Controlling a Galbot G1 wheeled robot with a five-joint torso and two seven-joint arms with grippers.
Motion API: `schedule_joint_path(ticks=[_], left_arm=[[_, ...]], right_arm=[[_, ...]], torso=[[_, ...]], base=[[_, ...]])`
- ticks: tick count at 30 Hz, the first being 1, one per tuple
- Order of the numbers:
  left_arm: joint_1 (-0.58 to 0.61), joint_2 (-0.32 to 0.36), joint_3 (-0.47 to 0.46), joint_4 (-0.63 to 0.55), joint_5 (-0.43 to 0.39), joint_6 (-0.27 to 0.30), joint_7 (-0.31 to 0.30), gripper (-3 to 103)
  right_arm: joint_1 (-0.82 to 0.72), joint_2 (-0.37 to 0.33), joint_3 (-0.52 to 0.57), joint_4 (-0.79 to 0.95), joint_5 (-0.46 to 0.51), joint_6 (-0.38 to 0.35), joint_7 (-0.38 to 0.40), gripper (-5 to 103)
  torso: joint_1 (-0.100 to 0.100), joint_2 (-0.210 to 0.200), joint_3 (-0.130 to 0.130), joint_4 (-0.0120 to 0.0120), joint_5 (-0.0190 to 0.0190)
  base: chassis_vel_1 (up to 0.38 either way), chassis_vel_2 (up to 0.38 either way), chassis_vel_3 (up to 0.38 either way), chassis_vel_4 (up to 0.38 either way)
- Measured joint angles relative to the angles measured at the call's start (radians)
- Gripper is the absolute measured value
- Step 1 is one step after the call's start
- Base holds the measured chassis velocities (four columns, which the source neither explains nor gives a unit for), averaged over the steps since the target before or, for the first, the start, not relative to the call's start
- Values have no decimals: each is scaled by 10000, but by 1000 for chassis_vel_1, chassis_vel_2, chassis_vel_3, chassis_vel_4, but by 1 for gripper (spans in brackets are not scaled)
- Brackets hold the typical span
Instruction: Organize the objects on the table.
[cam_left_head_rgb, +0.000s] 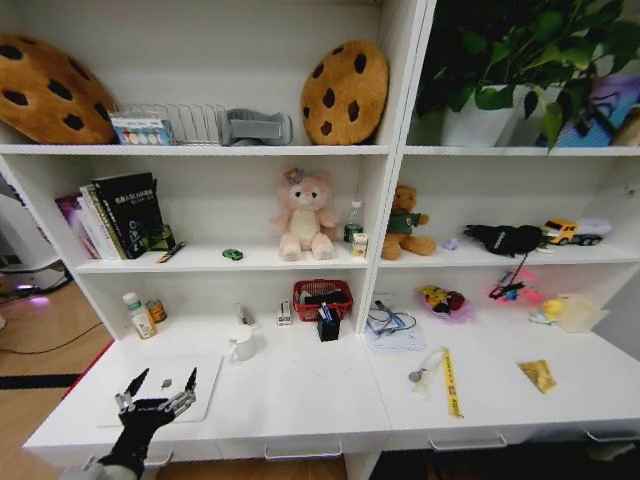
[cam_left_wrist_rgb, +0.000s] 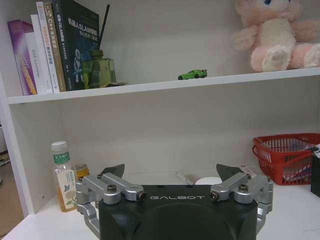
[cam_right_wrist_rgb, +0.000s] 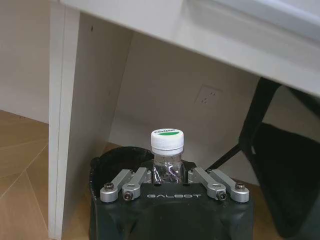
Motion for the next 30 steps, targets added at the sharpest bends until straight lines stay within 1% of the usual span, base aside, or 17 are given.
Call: schedule_joint_path(ticks=[2, 4, 6, 7, 8, 9, 10, 11, 12, 15, 17, 19, 22, 25, 28, 30], left_arm=[[0, 0, 0, 0, 0, 0, 0, 100], [0, 0, 1, 0, 0, 0, 0, 100], [0, 0, 1, 0, 0, 0, 0, 100], [0, 0, 1, 0, 0, 0, 0, 100], [0, 1, 1, 0, 0, 0, 0, 100], [0, 0, 0, 0, 0, 0, 0, 100], [0, 0, 0, 0, 0, 0, 0, 100], [0, 1, 1, 0, 0, 0, 0, 100], [0, 1, 1, 0, 0, 0, 0, 100], [0, 0, 0, 0, 0, 1, 0, 100], [0, 1, 0, 0, 0, 1, 0, 100], [0, 0, 0, 0, 0, 0, 0, 100], [0, 0, 0, 0, -1, 0, 0, 100], [0, 1, 1, 0, 0, 0, 0, 100], [0, 1, 0, 0, 0, 0, 0, 100], [0, 1, 1, 0, 0, 0, 0, 100]], right_arm=[[633, -110, -186, -743, 29, 48, -10, 27], [852, -150, -266, -1017, 59, 67, -12, 27], [1627, -243, -599, -2103, 299, 207, -1, 27], [1627, -243, -599, -2103, 299, 207, -1, 27], [1869, -277, -808, -2486, 532, 218, -7, 27], [2087, -287, -978, -2858, 706, 198, -39, 27], [2087, -287, -978, -2858, 706, 198, -39, 27], [2430, -269, -1089, -3405, 755, 198, -85, 27], [2698, -236, -1144, -3743, 784, 209, -119, 27], [2880, -192, -1177, -3855, 874, 158, -166, 27], [3201, -94, -1182, -3913, 966, -47, -256, 27], [3343, -81, -1183, -3962, 966, -90, -257, 27], [3761, -61, -1177, -4043, 1012, -245, -255, 27], [4006, -47, -1171, -4169, 1048, -328, -240, 27], [4169, -17, -1170, -4185, 1167, -493, -216, 27], [4291, 29, -1167, -4239, 1205, -603, -203, 27]], torso=[[1, 0, 0, 2, -2], [1, 0, 0, 4, -4], [0, 1, 0, 1, -1], [0, 1, 0, 1, -1], [1, 0, 0, 4, -5], [1, 0, 0, 3, -3], [1, 0, 0, 3, -3], [0, 0, 0, -3, 0], [1, 0, 0, -2, -2], [0, 0, 0, 2, -3], [1, 0, -1, 2, -1], [0, 1, 0, 0, -2], [1, 0, -1, 4, -3], [1, 1, -1, -1, -3], [0, 1, -1, 4, -3], [0, 1, -1, -1, -3]], base=[[0, 0, 0, 0], [0, 0, 0, 0], [0, 0, 0, 0], [0, 0, 0, 0], [0, 0, 0, 0], [0, 0, 0, 0], [0, 0, 0, 0], [0, 0, 0, 0], [0, 0, 0, 0], [0, 0, 0, 0], [0, 0, 0, 0], [0, 0, 0, 0], [0, 0, 0, 0], [0, 0, 0, 0], [0, 0, 0, 0], [0, 0, 0, 0]])
